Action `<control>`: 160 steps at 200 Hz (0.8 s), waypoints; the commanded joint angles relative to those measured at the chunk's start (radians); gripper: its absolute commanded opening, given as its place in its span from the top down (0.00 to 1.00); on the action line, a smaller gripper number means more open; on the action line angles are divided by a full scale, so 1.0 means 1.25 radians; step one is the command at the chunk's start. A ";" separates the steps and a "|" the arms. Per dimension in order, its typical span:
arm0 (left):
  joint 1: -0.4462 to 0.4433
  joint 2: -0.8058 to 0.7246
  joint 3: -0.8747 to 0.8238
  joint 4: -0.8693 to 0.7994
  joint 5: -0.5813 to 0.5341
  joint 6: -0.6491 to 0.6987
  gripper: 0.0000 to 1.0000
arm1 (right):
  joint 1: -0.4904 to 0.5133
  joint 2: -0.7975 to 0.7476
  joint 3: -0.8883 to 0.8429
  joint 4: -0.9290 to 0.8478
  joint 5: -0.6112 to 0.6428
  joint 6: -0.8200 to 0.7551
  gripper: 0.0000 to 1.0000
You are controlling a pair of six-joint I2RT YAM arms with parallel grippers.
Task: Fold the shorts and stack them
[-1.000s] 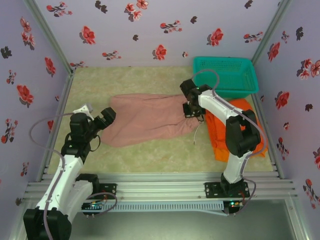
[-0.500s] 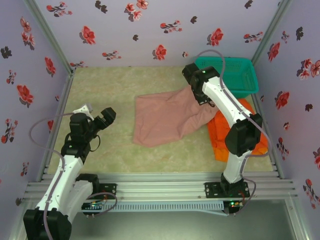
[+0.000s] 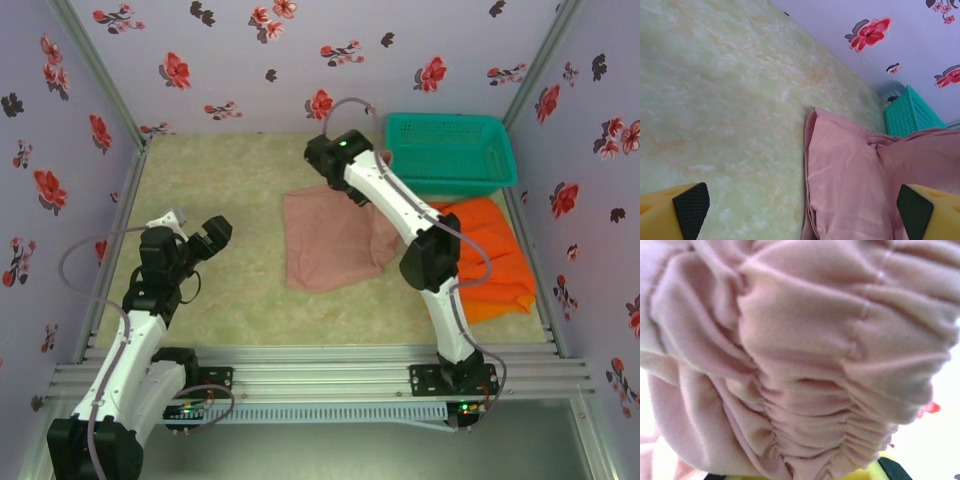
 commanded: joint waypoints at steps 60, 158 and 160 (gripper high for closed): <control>0.009 -0.007 -0.038 0.042 0.013 -0.020 0.01 | 0.137 0.134 0.152 -0.018 -0.212 0.084 0.75; 0.010 0.026 0.007 0.119 0.107 -0.107 0.01 | 0.017 -0.416 -0.509 0.751 -0.933 0.218 0.01; 0.009 0.032 0.008 0.124 0.114 -0.111 0.01 | 0.012 -0.428 -0.528 0.757 -0.928 0.221 0.01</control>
